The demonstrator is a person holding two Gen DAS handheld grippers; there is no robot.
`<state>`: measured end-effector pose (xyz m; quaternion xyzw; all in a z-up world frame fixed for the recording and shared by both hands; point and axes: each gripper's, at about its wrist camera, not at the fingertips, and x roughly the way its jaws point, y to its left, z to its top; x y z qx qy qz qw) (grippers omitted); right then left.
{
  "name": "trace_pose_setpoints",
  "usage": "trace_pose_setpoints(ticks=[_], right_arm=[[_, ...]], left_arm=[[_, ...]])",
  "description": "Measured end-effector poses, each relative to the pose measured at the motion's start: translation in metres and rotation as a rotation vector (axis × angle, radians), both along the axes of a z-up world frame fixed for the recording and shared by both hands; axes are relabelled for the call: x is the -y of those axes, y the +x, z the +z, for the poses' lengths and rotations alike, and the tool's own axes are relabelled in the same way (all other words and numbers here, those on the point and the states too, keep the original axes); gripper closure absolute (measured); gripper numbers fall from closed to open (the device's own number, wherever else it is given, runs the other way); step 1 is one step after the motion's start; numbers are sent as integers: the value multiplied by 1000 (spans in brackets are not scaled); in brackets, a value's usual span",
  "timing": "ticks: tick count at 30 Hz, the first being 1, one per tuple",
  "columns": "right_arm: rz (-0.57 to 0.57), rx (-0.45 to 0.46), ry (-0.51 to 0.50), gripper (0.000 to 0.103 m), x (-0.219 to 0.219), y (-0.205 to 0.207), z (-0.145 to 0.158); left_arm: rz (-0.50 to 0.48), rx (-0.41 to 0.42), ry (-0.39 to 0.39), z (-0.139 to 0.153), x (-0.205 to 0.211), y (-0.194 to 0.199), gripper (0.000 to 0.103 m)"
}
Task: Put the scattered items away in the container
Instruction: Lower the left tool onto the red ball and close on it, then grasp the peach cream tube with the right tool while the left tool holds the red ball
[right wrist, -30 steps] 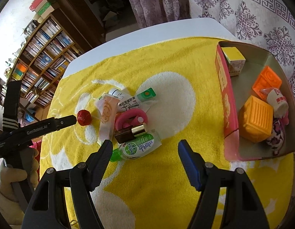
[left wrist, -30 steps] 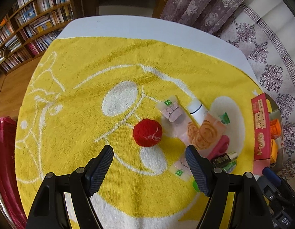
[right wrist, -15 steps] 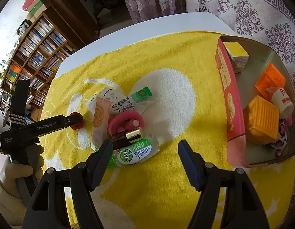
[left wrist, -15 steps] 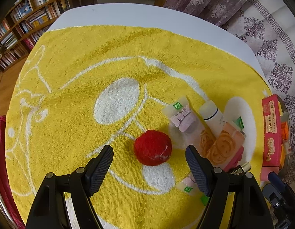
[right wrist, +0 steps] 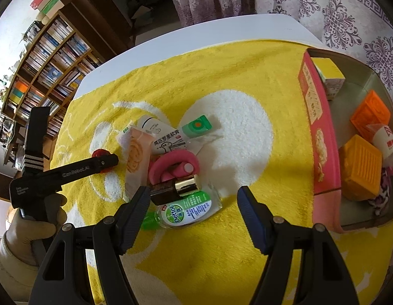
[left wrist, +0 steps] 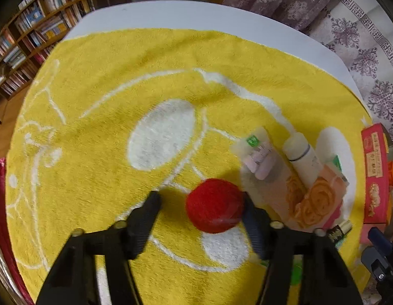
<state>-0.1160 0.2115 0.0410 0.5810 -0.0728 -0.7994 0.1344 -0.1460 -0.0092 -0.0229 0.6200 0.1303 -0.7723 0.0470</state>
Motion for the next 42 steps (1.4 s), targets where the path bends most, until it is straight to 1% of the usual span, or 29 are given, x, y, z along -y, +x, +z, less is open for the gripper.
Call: trace_pose_setpoints(ticks=[1, 2, 3, 4, 11, 15, 17, 22, 25, 28, 32, 36, 37, 38, 40, 41, 42], right_arm=[[4, 0, -1, 28, 1, 0, 0], [8, -1, -1, 28, 3, -1, 0], [15, -1, -3, 28, 6, -1, 0], [20, -1, -4, 28, 7, -2, 0], [75, -17, -21, 29, 31, -10, 0], [103, -23, -20, 29, 45, -17, -2], [118, -25, -26, 29, 52, -20, -4], [155, -22, -56, 29, 66, -22, -9], [172, -22, -55, 29, 74, -24, -14], [176, -24, -38, 29, 81, -28, -22], [189, -62, 9, 29, 87, -32, -25], [219, -94, 79, 29, 98, -37, -32], [240, -107, 116, 29, 103, -36, -34], [263, -118, 152, 31, 108, -35, -36], [297, -134, 201, 47, 114, -33, -41], [313, -131, 211, 57, 115, -32, -43], [322, -127, 211, 63, 116, -31, -44]], left_arm=[[5, -4, 6, 1, 2, 0, 55], [10, -12, 25, 2, 5, 0, 66], [17, -14, 50, 3, 7, 0, 66], [23, -16, 55, 5, 9, 0, 66], [28, -52, 55, 20, 15, 8, 66], [38, -59, 51, 26, 20, 10, 66], [45, -58, 51, 24, 27, 18, 66], [63, -54, 50, 23, 35, 18, 66], [70, -51, 51, 23, 37, 22, 66], [73, -51, 52, 24, 38, 24, 66], [75, -48, 56, 22, 38, 26, 66], [81, -46, 59, 22, 39, 27, 66], [82, -44, 59, 22, 40, 27, 66], [83, -44, 59, 22, 40, 27, 66], [90, -44, 58, 22, 42, 28, 66], [92, -44, 57, 22, 42, 28, 66], [94, -45, 56, 23, 43, 30, 66]])
